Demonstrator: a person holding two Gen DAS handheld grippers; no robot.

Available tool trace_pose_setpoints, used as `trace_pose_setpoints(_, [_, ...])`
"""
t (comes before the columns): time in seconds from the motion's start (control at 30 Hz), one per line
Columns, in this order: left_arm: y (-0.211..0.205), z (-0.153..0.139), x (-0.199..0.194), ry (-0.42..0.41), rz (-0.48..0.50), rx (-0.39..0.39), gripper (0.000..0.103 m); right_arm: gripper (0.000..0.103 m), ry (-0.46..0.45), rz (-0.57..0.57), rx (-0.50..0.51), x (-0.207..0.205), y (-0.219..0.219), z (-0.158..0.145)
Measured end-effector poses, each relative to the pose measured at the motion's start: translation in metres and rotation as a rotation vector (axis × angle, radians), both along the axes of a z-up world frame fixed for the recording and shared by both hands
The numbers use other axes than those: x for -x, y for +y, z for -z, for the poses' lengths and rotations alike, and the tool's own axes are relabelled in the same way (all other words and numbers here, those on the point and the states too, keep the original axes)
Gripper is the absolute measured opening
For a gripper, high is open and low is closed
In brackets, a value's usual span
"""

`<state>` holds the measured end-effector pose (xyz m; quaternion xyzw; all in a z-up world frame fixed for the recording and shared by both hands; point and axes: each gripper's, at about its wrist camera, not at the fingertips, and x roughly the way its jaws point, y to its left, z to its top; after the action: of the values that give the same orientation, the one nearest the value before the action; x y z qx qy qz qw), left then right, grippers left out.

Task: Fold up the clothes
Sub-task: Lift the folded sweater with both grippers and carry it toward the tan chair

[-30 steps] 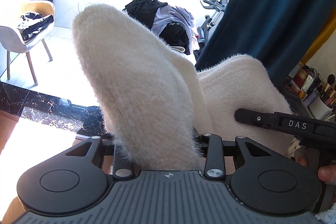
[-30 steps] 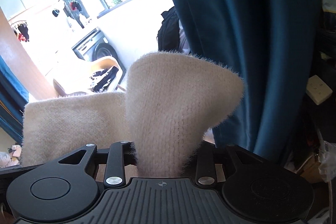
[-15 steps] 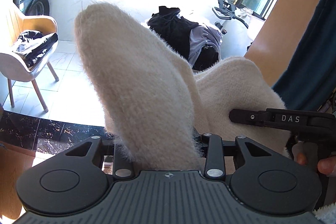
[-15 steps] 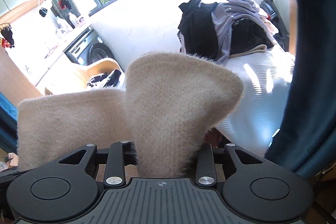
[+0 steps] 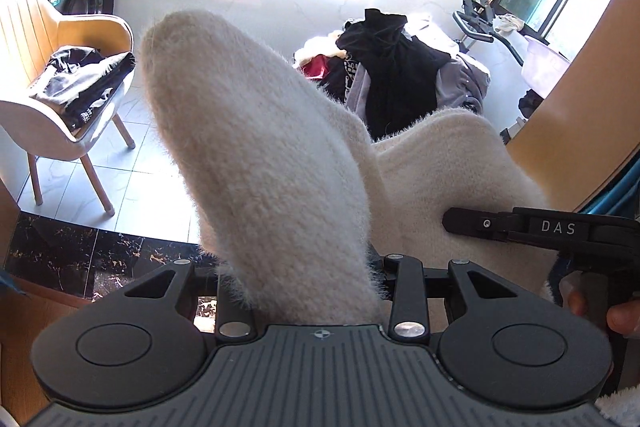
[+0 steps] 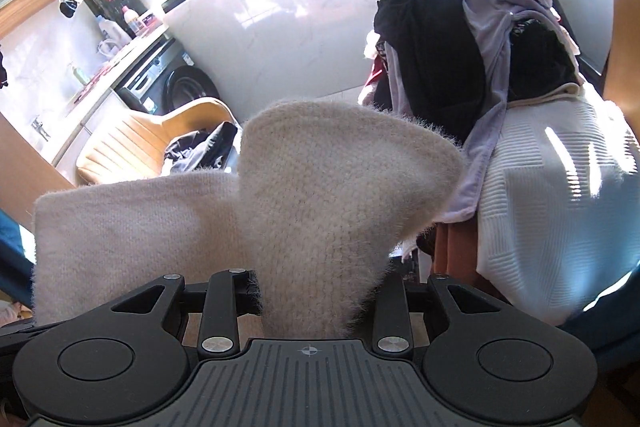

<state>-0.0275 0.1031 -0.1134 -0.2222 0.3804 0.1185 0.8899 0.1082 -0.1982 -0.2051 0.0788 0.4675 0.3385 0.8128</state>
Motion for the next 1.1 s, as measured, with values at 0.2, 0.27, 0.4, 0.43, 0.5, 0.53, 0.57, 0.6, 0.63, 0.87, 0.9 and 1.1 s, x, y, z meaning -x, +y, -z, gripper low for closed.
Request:
trace_pose_setpoints(0.2, [0.064, -0.008, -0.063, 0.019, -0.063, -0.012, 0.037, 0.029, 0.036, -0.036, -0.054, -0.082, 0.07, 0.007])
trace_pose_setpoints(0.27, [0.084, -0.014, -0.091, 0.024, -0.086, -0.016, 0.037, 0.029, 0.04, -0.05, -0.075, -0.113, 0.088, 0.003])
trace_pose_setpoints(0.4, [0.11, -0.021, -0.14, 0.004, -0.11, -0.017, 0.037, 0.029, 0.015, -0.083, -0.091, -0.174, 0.121, -0.011])
trace_pose_setpoints(0.43, [0.114, -0.023, -0.151, -0.004, -0.111, -0.026, 0.037, 0.029, 0.007, -0.088, -0.095, -0.189, 0.127, -0.014])
trace_pose_setpoints(0.5, [0.124, -0.024, -0.168, -0.011, -0.118, -0.034, 0.037, 0.029, -0.005, -0.097, -0.102, -0.218, 0.138, -0.017])
trace_pose_setpoints(0.53, [0.128, -0.024, -0.177, -0.013, -0.123, -0.033, 0.037, 0.029, -0.009, -0.099, -0.102, -0.232, 0.143, -0.018])
trace_pose_setpoints(0.57, [0.133, -0.024, -0.185, -0.015, -0.128, -0.033, 0.037, 0.029, -0.011, -0.1, -0.1, -0.244, 0.147, -0.019])
trace_pose_setpoints(0.6, [0.138, -0.023, -0.191, -0.015, -0.134, -0.028, 0.037, 0.029, -0.012, -0.102, -0.099, -0.254, 0.152, -0.019])
trace_pose_setpoints(0.63, [0.143, -0.022, -0.198, -0.015, -0.141, -0.023, 0.037, 0.029, -0.014, -0.104, -0.098, -0.264, 0.157, -0.019])
trace_pose_setpoints(0.87, [0.177, -0.008, -0.235, -0.008, -0.138, 0.013, 0.037, 0.029, -0.024, -0.105, -0.064, -0.314, 0.188, -0.015])
trace_pose_setpoints(0.9, [0.182, -0.005, -0.24, -0.006, -0.134, 0.022, 0.037, 0.029, -0.024, -0.101, -0.055, -0.318, 0.193, -0.013])
trace_pose_setpoints(1.1, [0.227, 0.014, -0.264, -0.008, -0.093, 0.071, 0.037, 0.029, -0.037, -0.083, -0.004, -0.334, 0.233, -0.003])
